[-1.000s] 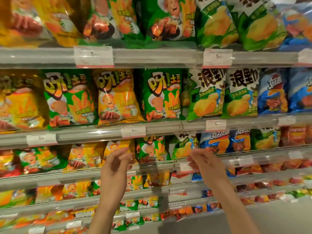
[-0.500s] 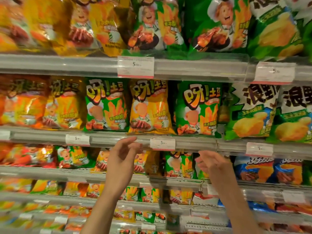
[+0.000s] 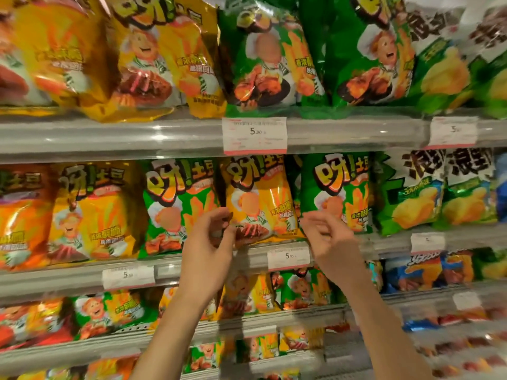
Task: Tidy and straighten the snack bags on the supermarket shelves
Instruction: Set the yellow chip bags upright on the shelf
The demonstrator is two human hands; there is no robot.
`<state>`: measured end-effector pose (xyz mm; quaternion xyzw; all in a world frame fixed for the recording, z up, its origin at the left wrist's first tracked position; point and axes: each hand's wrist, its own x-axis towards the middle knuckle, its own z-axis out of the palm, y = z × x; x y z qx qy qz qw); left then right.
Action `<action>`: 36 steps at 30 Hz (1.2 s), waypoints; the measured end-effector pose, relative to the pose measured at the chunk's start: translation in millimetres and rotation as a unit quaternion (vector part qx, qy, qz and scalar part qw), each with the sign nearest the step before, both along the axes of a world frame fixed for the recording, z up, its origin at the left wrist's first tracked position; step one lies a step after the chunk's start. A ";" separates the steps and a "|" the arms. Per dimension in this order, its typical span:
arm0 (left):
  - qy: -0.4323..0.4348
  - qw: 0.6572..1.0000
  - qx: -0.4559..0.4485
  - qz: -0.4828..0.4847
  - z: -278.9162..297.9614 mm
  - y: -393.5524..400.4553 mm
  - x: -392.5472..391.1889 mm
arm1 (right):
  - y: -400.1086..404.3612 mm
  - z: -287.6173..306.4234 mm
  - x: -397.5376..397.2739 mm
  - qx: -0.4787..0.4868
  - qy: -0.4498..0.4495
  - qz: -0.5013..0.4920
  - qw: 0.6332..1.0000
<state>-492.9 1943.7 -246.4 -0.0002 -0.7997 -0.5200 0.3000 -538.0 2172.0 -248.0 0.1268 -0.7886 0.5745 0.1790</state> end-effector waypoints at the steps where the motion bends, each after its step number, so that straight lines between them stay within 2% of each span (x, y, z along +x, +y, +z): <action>1: 0.001 1.000 -0.016 0.002 0.8 1.5 -1.4 | -7.5 3.0 -2.9 0.003 0.008 0.006 1.000; 6: -0.018 0.995 -0.094 -0.019 -0.4 12.3 -3.9 | -39.0 4.5 -22.0 0.085 -0.003 -0.016 0.996; 8: -0.018 0.995 -0.098 -0.018 -0.2 14.5 -3.5 | -41.9 4.1 -27.6 0.098 -0.027 -0.022 0.995; 12: -0.019 0.997 -0.060 -0.035 3.9 11.4 -2.0 | -38.2 5.1 -33.7 0.045 -0.070 -0.018 0.996; 18: -0.001 0.998 -0.011 -0.059 18.4 1.0 1.5 | -36.2 26.6 -27.3 -0.023 -0.088 -0.008 0.996; 21: -0.002 0.995 0.045 -0.094 23.0 -5.7 6.2 | -33.0 35.3 -23.5 -0.059 -0.129 0.035 0.989; 24: -0.004 0.994 0.069 -0.089 22.8 -13.7 10.2 | -28.8 35.6 -22.1 -0.057 -0.157 0.071 0.983; 28: -0.020 0.991 0.110 -0.072 25.4 -19.9 10.0 | -25.9 34.2 -12.6 -0.056 -0.143 0.081 0.985; 33: -0.072 0.991 0.060 -0.093 28.3 -15.3 12.0 | -10.5 22.5 0.1 -0.083 -0.176 0.116 0.974; 36: -0.118 0.985 0.040 -0.122 27.6 -11.8 13.6 | 0.1 16.7 11.2 -0.050 -0.196 0.145 0.969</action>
